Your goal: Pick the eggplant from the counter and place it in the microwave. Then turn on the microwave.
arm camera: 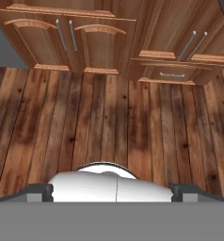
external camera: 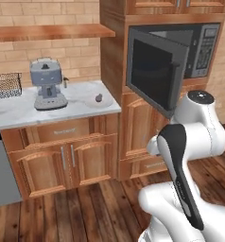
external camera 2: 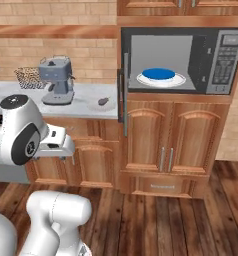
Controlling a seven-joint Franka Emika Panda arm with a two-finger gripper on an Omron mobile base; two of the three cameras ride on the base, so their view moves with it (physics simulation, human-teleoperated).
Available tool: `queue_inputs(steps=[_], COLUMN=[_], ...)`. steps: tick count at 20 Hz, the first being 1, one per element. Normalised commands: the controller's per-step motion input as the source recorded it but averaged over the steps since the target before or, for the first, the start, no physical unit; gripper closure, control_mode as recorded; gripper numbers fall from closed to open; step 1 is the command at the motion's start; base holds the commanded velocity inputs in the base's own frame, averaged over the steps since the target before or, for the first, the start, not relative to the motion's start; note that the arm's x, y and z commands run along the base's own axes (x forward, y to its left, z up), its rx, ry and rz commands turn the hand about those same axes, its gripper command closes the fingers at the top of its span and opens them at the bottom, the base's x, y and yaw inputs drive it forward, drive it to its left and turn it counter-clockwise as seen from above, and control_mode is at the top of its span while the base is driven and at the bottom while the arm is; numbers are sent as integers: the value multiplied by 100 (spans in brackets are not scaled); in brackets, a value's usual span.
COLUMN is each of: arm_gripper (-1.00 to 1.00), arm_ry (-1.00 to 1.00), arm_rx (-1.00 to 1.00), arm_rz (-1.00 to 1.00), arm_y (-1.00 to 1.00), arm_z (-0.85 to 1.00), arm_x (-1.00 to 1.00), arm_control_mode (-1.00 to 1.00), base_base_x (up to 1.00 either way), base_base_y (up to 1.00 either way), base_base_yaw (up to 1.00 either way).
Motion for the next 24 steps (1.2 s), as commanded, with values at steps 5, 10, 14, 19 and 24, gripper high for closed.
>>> queue_inputs(steps=[5, 10, 14, 19, 24], arm_gripper=[-100, -100, -100, -100, -100], arm_ry=[0, 0, 0, 0, 0], arm_rx=[0, 0, 0, 0, 0], arm_rz=[0, 0, 0, 0, 0], arm_y=[0, 0, 0, 0, 0], arm_z=[0, 0, 0, 0, 0], arm_x=[0, 0, 0, 0, 0], arm_control_mode=[100, 100, 100, 100, 100], base_base_x=[34, 46, 52, 56, 60], base_base_y=[42, 35, 34, 32, 25], base_base_yaw=[0, 0, 7, 14, 15])
